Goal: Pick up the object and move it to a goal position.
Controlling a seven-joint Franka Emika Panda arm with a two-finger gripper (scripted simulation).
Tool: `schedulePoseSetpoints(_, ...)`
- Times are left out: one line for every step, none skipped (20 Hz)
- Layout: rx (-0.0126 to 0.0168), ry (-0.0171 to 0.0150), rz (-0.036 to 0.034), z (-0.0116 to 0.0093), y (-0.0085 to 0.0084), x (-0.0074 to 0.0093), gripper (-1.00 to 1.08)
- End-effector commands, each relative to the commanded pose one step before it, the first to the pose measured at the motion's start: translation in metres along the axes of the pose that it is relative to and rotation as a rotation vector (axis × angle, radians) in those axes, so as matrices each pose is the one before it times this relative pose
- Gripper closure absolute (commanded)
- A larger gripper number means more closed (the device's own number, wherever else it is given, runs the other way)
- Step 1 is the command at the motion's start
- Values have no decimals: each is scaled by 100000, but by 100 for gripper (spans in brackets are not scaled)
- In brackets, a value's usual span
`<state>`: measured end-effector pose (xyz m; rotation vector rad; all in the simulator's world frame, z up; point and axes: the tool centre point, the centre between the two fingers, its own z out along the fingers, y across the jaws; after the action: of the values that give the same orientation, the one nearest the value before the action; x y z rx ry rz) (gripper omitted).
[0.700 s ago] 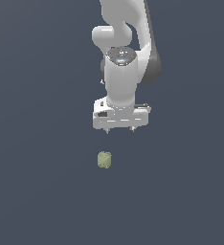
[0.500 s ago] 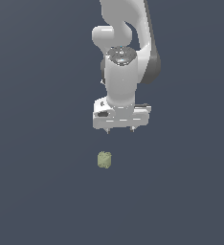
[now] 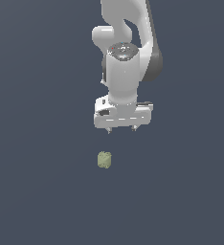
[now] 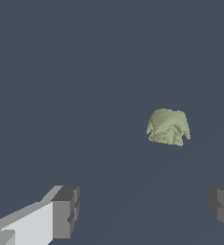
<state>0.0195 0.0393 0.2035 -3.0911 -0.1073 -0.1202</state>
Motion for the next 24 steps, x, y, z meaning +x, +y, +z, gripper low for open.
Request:
schedulePoseSetpoints(18,28,-81,-43,-32,-33,-92)
schedulePoseSetpoints(0,0,0,14,-8,15,-92)
schedulePoseSetpoints(-10,-18,96,43,41,36,-92)
schedulePoseSetpoints(-30,-60,155,87,66,58,-92)
schedulePoseSetpoints(-44,-89,218,123,94,79,-92)
schedulePoseSetpoints(-60,-121,286,161,126,100,-92)
schedulePoseSetpoints(-74,-148,347,197,153,120,-92)
schedulePoseSetpoints(-88,-174,403,231,178,140,-92)
schedulePoseSetpoints(-102,-197,457,264,202,158,-92)
schedulePoseSetpoints(-115,-218,509,297,225,175,-92)
schedulePoseSetpoints(-132,-244,573,336,255,195,-92)
schedulePoseSetpoints(-147,-264,621,371,275,212,-92)
schedulePoseSetpoints(-166,-292,681,411,304,229,-92)
schedulePoseSetpoints(-186,-318,739,452,331,246,-92)
schedulePoseSetpoints(-207,-345,797,495,358,261,-92)
schedulePoseSetpoints(-230,-370,852,538,384,276,-92)
schedulePoseSetpoints(-254,-397,910,584,412,291,-92)
schedulePoseSetpoints(-279,-423,965,631,439,303,-92)
schedulePoseSetpoints(-298,-436,990,659,452,306,-92)
schedulePoseSetpoints(-289,-412,929,631,425,282,-92)
schedulePoseSetpoints(-279,-386,866,598,398,259,-92)
schedulePoseSetpoints(-265,-359,800,562,369,236,-92)
schedulePoseSetpoints(-252,-333,739,526,342,214,-92)
schedulePoseSetpoints(-235,-305,673,487,311,193,-92)
